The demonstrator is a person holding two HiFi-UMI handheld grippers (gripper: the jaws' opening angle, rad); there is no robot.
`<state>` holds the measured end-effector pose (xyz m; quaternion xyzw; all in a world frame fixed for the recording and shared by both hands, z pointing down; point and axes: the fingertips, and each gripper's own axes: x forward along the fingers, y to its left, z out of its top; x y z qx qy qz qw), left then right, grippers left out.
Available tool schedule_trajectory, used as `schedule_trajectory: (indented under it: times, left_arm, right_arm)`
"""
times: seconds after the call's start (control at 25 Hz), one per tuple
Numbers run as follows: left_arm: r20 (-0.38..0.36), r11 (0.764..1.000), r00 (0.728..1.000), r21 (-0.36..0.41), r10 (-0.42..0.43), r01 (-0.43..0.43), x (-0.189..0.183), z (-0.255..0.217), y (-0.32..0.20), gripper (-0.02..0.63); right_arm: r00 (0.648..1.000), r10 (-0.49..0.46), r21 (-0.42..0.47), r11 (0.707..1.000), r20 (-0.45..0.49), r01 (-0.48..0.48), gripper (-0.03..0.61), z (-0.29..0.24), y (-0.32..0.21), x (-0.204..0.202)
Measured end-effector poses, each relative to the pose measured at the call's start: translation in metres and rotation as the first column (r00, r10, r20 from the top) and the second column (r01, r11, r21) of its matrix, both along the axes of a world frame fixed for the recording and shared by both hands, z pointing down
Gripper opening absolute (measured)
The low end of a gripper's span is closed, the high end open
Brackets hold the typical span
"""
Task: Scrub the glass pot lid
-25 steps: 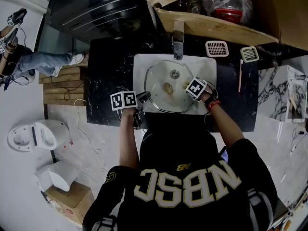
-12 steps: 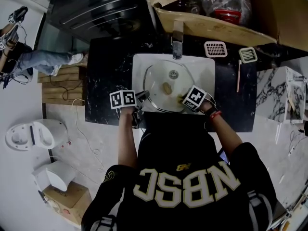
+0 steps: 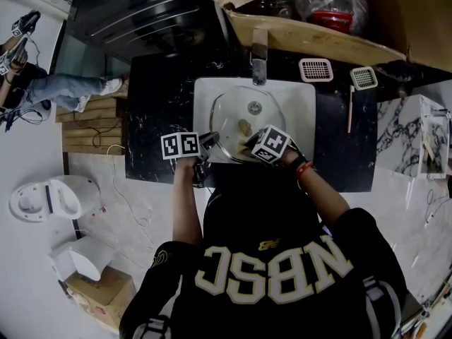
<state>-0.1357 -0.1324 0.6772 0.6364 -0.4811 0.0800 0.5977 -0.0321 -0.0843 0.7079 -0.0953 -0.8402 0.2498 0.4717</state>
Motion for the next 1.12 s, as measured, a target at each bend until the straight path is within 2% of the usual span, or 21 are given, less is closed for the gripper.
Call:
schedule_trajectory:
  times: [0.24,0.36,0.72,0.88,1.12]
  left_arm:
    - [0.028,0.998,0.998,0.027,0.052,-0.053,0.003,-0.003,0.0,0.101]
    - [0.028,0.997,0.998,0.037,0.061,-0.062,0.004,-0.004,0.0,0.103]
    - [0.054,0.996,0.995,0.021,0.083,-0.084,0.004,0.001,0.002,0.11]
    - [0.054,0.997,0.995,0.012,0.078,-0.079,0.004,0.002,0.002,0.11]
    - [0.043,0.997,0.996,0.009,0.075,-0.075,0.004,0.002,0.002,0.12]
  right_arm:
    - [0.988,0.102,-0.013,0.995,0.119,-0.101,0.083,0.001,-0.022,-0.045]
    - [0.978,0.14,0.024,0.989,0.154,-0.145,0.083,0.005,-0.042,-0.06]
    - [0.969,0.223,0.105,0.967,0.106,-0.234,0.084,0.012,-0.096,-0.084]
    - [0.951,0.296,0.15,0.94,0.09,-0.307,0.086,0.028,-0.127,-0.08]
    - [0.903,0.429,0.267,0.868,0.022,-0.419,0.087,0.063,-0.17,-0.044]
